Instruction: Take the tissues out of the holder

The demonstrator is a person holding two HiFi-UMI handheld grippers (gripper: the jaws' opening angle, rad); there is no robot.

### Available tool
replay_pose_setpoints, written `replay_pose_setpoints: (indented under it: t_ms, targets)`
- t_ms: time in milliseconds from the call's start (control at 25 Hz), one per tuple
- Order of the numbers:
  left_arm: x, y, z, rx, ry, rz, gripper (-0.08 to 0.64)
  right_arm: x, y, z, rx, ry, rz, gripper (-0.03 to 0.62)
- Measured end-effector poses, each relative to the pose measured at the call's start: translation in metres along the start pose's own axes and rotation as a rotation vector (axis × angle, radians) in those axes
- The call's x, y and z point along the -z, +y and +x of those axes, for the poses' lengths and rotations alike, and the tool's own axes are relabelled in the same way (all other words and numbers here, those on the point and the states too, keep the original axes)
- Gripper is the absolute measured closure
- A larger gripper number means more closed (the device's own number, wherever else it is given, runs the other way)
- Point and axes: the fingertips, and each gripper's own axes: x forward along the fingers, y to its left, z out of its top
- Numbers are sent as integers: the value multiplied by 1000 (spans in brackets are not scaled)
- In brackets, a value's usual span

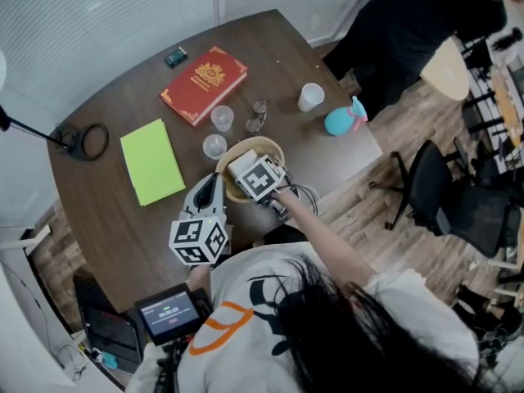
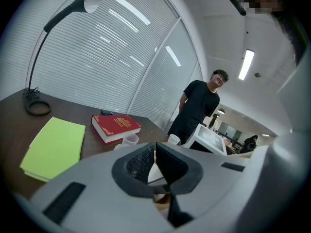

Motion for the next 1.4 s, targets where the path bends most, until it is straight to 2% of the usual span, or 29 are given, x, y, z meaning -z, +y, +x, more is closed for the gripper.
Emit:
replay_pose_setpoints:
  t_ms: [120,240,480,600,840,1400]
  targets:
    - [1,2,-2,-6,-2,-2,555,2,-2,0,4,15,40,213]
    - [-1,8,-5,-19,-6,-5,555,-2,-2,-1,-6,-11,93,213]
    - [-2,16,-6,-36,-13,-16,555,6,-2,8,-27,84,168,213]
    - [-2,19,-4,-43,-11,-15,555,9,-8,11,-15,142,163,213]
    - [-1,20,-7,-52,-12,-20,555,14,-9,16,-52,224,178,213]
    - [4,24,-12,-73,5,-12,555,9,-7,6,-12,125,68,216]
